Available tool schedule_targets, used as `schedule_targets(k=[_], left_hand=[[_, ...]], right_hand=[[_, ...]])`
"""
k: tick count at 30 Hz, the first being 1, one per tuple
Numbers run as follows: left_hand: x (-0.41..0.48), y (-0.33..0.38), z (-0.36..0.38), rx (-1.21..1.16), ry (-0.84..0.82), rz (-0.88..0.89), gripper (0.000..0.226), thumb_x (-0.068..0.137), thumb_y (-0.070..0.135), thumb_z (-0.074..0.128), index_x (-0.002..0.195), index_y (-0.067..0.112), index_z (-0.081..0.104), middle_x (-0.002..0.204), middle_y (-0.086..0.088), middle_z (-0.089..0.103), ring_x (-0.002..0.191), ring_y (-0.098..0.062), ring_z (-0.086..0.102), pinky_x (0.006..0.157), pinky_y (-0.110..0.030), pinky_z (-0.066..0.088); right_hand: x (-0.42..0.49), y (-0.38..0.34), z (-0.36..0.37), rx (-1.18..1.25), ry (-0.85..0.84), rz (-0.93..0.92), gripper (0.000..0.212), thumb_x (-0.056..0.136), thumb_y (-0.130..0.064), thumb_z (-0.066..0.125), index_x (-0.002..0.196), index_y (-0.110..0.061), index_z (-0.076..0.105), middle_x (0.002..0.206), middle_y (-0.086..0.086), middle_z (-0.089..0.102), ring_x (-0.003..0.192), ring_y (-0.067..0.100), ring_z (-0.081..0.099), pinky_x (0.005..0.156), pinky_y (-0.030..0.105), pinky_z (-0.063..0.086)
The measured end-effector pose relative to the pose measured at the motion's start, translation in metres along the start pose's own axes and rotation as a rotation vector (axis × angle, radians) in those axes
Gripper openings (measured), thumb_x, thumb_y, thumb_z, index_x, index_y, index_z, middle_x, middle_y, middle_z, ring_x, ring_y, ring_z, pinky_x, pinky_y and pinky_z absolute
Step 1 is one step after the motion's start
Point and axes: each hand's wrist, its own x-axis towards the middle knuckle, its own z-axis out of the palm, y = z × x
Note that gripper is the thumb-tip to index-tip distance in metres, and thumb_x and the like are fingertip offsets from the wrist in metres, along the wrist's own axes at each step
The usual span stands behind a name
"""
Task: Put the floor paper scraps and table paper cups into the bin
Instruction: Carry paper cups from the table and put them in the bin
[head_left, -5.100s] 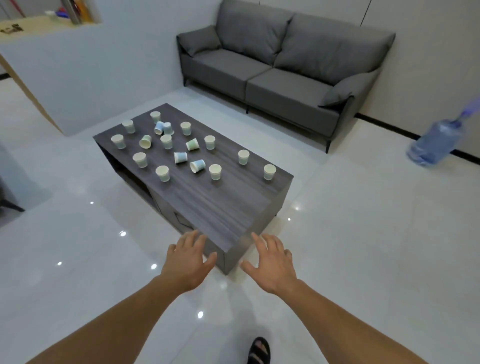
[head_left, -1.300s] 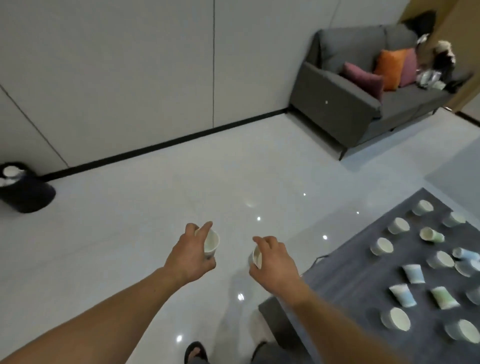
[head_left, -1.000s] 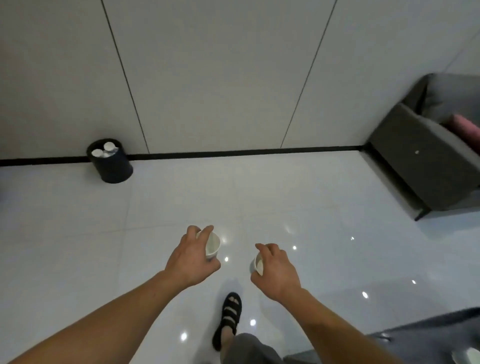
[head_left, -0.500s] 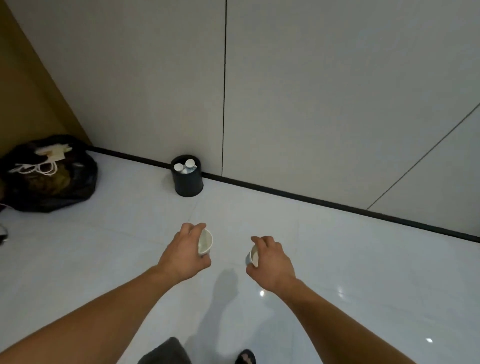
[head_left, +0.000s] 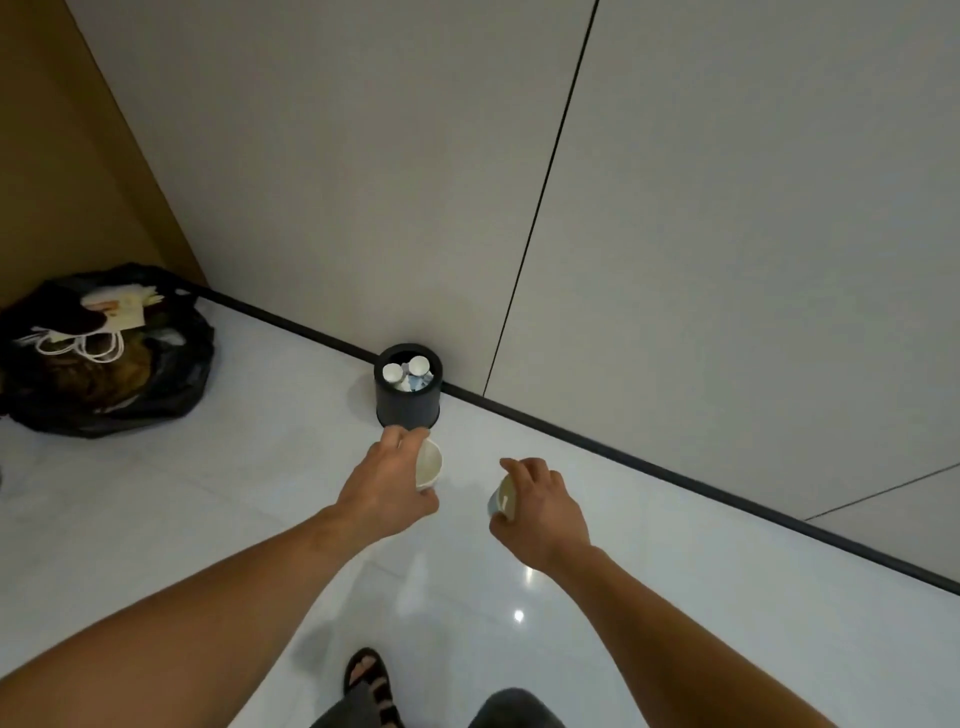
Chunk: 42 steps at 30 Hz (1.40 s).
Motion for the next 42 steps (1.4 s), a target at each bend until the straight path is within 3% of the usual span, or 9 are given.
schedule_targets(k=[9, 20, 28, 31, 35, 42], left_hand=[[0.140, -0.036, -0.023, 0.007, 0.021, -0.067, 0.081, 0.074, 0.036, 0.071, 0.142, 0.024, 0.029, 0.137, 0.001, 0.031, 0.118, -0.022, 0.043, 0.091, -0.032, 0.045], [0.277, -0.088, -0.047, 0.006, 0.052, -0.310, 0.085, 0.075, 0.035, 0.076, 0.144, 0.024, 0.027, 0.136, 0.000, 0.034, 0.117, -0.020, 0.045, 0.089, -0.026, 0.046], [0.370, -0.145, -0.029, -0.081, -0.008, -0.301, 0.086, 0.076, 0.035, 0.073, 0.145, 0.025, 0.023, 0.138, -0.001, 0.031, 0.121, -0.022, 0.043, 0.086, -0.026, 0.045], [0.413, -0.180, -0.017, -0.094, -0.055, -0.258, 0.084, 0.077, 0.035, 0.072, 0.144, 0.026, 0.023, 0.138, 0.000, 0.030, 0.120, -0.024, 0.043, 0.087, -0.032, 0.048], [0.479, -0.240, 0.022, -0.066, -0.066, -0.197, 0.078, 0.078, 0.032, 0.071, 0.142, 0.023, 0.028, 0.137, -0.003, 0.033, 0.116, -0.025, 0.045, 0.081, -0.027, 0.045], [0.571, -0.323, 0.157, -0.086, -0.043, -0.123, 0.082, 0.075, 0.026, 0.076, 0.144, 0.020, 0.031, 0.135, -0.007, 0.040, 0.118, -0.024, 0.046, 0.084, -0.025, 0.044]], right_hand=[[0.158, -0.013, -0.015, 0.043, 0.017, -0.071, 0.072, 0.085, -0.041, 0.065, 0.147, -0.027, 0.031, 0.144, -0.003, 0.036, 0.125, 0.022, 0.039, 0.097, 0.032, 0.045], [0.365, -0.019, -0.014, 0.017, -0.185, -0.255, 0.072, 0.087, -0.045, 0.061, 0.148, -0.023, 0.029, 0.142, 0.002, 0.038, 0.124, 0.022, 0.042, 0.097, 0.031, 0.046], [0.464, -0.024, 0.007, -0.029, -0.244, -0.160, 0.069, 0.086, -0.040, 0.064, 0.146, -0.024, 0.032, 0.142, 0.000, 0.039, 0.125, 0.022, 0.042, 0.096, 0.033, 0.049], [0.499, -0.029, 0.030, -0.001, -0.233, -0.083, 0.070, 0.085, -0.040, 0.066, 0.145, -0.026, 0.033, 0.141, -0.001, 0.040, 0.124, 0.021, 0.043, 0.093, 0.034, 0.052], [0.567, -0.030, 0.089, 0.029, -0.197, -0.046, 0.071, 0.085, -0.039, 0.068, 0.145, -0.024, 0.034, 0.139, 0.000, 0.042, 0.121, 0.020, 0.045, 0.091, 0.032, 0.052], [0.683, 0.005, 0.244, 0.043, -0.155, -0.067, 0.067, 0.083, -0.036, 0.070, 0.141, -0.020, 0.039, 0.136, 0.004, 0.045, 0.119, 0.024, 0.046, 0.088, 0.032, 0.049]])
